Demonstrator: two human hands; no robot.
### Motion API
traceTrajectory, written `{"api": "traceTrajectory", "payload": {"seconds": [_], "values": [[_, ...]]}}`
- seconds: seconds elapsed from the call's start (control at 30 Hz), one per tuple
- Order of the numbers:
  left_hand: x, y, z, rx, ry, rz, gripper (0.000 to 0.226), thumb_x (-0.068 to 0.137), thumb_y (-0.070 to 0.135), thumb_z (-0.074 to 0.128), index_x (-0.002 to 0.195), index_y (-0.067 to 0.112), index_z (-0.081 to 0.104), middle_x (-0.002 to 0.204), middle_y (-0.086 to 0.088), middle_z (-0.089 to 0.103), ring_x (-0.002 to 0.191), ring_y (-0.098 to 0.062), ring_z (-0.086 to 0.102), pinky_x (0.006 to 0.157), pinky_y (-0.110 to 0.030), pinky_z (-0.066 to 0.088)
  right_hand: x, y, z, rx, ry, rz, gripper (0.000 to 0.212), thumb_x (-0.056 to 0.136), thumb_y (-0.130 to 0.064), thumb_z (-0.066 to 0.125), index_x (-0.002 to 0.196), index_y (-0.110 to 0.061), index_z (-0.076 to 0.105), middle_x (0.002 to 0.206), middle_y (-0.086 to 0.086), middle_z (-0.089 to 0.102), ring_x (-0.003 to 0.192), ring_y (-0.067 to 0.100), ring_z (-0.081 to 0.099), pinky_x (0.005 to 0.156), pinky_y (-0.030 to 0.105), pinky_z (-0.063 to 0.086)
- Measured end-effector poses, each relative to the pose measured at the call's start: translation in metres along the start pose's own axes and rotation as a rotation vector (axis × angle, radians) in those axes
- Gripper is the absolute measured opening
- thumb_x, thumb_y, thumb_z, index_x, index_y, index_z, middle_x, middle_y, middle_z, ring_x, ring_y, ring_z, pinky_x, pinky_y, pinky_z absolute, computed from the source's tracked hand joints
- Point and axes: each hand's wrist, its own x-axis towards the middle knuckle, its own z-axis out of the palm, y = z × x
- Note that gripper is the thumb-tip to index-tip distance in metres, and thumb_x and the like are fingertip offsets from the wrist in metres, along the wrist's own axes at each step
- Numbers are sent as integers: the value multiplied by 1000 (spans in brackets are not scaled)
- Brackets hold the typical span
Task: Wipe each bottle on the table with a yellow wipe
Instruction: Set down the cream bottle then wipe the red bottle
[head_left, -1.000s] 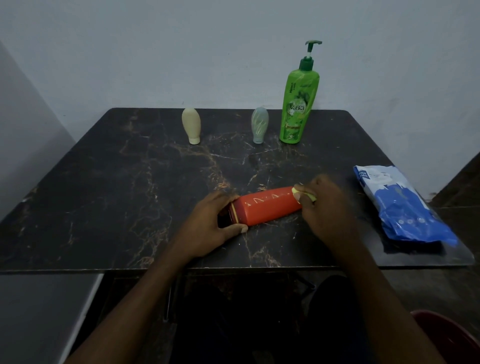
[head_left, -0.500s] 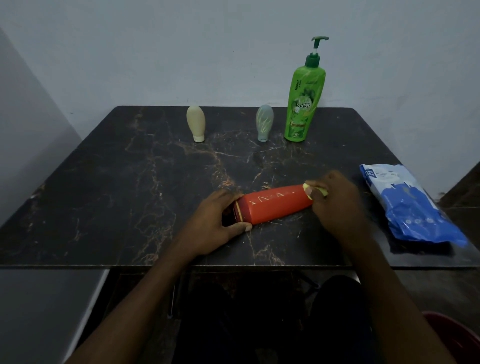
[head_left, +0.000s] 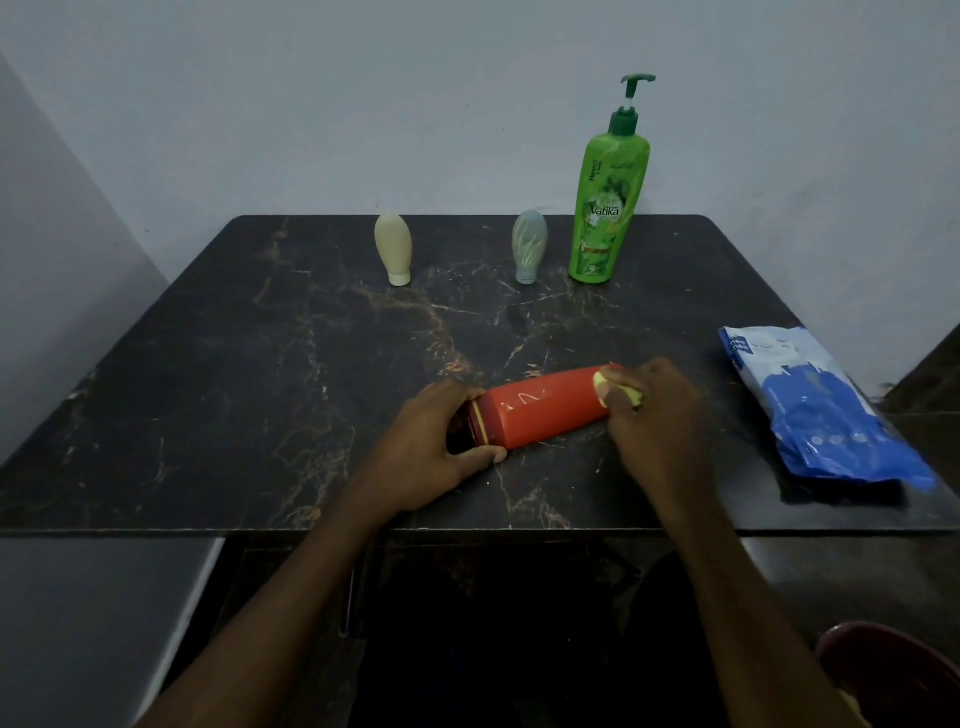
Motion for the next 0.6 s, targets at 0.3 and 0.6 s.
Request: {"api": "traceTrajectory", "payload": {"seconds": [0.3, 0.6], "values": [[-1, 2, 0, 50, 15, 34, 60, 78, 46, 84, 126, 21, 59, 114, 10, 59, 100, -5, 56, 86, -22, 48, -36, -26, 32, 129, -136, -277, 21, 93, -14, 66, 112, -12, 74, 95, -7, 59, 82, 3, 57, 72, 4, 41], [-2, 0, 2, 54, 26, 70, 59, 78, 46, 84, 125, 19, 61, 110, 10, 60, 99, -7, 55, 87, -24, 46, -35, -29, 34, 123, -48, -212, 19, 94, -13, 65, 110, -13, 74, 101, -6, 58, 86, 5, 56, 72, 6, 38]]}}
